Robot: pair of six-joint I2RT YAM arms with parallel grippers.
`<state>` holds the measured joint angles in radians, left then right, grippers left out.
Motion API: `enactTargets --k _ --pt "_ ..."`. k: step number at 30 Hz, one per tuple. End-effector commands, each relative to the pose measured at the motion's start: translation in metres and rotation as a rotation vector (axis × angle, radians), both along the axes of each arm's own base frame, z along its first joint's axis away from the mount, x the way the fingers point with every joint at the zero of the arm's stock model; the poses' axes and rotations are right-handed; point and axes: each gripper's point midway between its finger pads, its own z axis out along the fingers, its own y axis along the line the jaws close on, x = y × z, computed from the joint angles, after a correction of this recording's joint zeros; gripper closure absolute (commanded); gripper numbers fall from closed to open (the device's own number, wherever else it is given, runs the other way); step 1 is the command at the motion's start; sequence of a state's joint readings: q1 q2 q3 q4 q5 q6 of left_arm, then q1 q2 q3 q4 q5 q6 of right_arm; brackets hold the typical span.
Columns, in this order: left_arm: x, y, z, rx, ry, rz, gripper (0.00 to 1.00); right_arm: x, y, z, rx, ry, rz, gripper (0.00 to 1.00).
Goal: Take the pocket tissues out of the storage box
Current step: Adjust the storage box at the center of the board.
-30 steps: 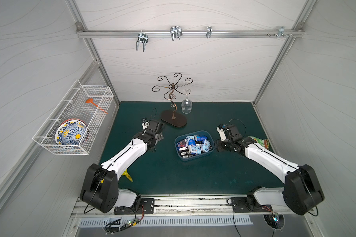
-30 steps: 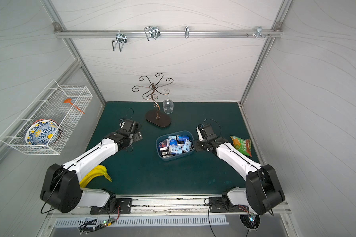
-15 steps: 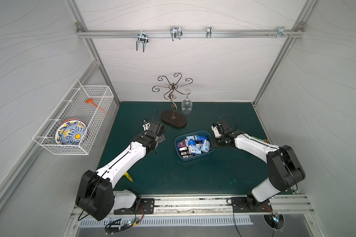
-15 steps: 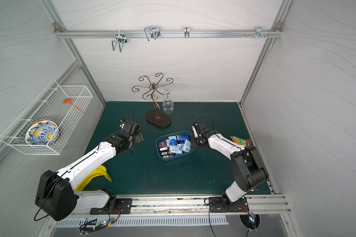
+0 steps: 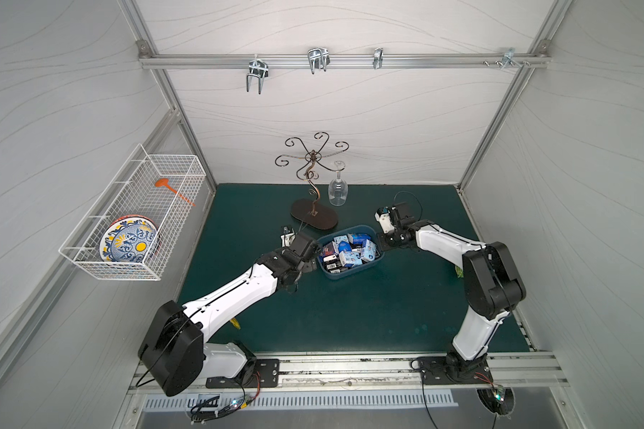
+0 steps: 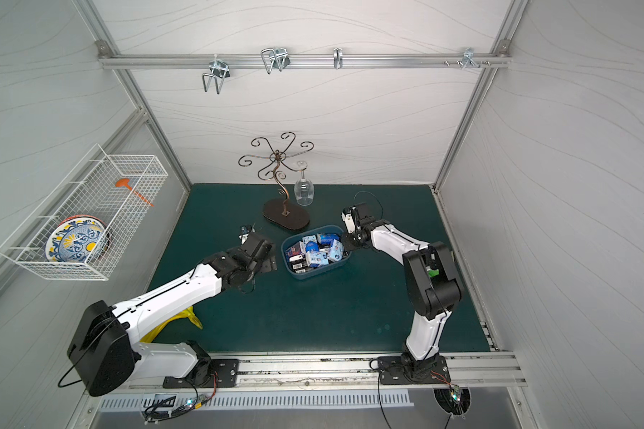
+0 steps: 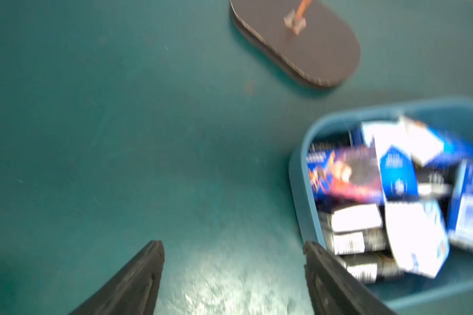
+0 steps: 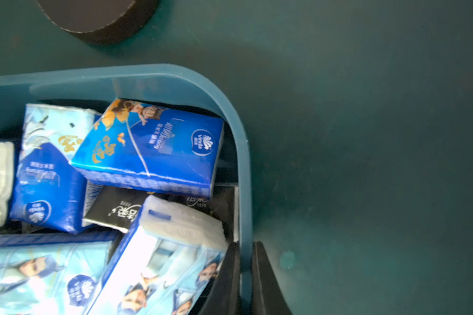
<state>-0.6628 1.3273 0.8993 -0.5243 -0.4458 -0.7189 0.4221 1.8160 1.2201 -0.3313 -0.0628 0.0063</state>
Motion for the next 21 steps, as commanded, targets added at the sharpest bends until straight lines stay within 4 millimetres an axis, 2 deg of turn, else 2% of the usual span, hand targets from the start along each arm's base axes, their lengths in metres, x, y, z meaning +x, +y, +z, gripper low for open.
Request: enactTargets --k 1,4,7,10,12,16,18,21 --pt "-0.007 -0.014 -0.01 -0.021 0.025 -0.029 0.16 0.012 0.01 -0.003 0.007 -0.017 0.12 0.96" --pt "-0.011 -0.015 -0.016 -0.018 0.037 -0.035 0.16 0.025 0.012 -0.004 0.015 -0.017 0.13 0.91" --pt "-0.013 -0.013 -0.017 -0.011 0.045 -0.032 0.15 0.035 0.012 0.001 0.001 -0.034 0.137 0.81" --pt "-0.014 -0.012 -0.015 -0.014 0.042 -0.024 0.14 0.037 0.01 0.02 0.0 -0.069 0.118 0.68" --pt "-0.013 -0.01 -0.013 -0.013 0.036 -0.015 0.13 0.032 0.008 0.041 0.017 -0.114 0.099 0.58" --pt "-0.011 -0.009 -0.012 -0.011 0.039 -0.004 0.12 0.003 0.011 0.081 0.006 -0.217 0.111 0.44" --pt "-0.01 -0.007 -0.015 -0.019 0.055 0.014 0.12 -0.02 0.02 0.092 -0.021 -0.259 0.145 0.41" --pt "-0.009 -0.002 -0.02 -0.055 0.082 0.046 0.12 -0.055 0.038 0.095 -0.045 -0.313 0.2 0.37"
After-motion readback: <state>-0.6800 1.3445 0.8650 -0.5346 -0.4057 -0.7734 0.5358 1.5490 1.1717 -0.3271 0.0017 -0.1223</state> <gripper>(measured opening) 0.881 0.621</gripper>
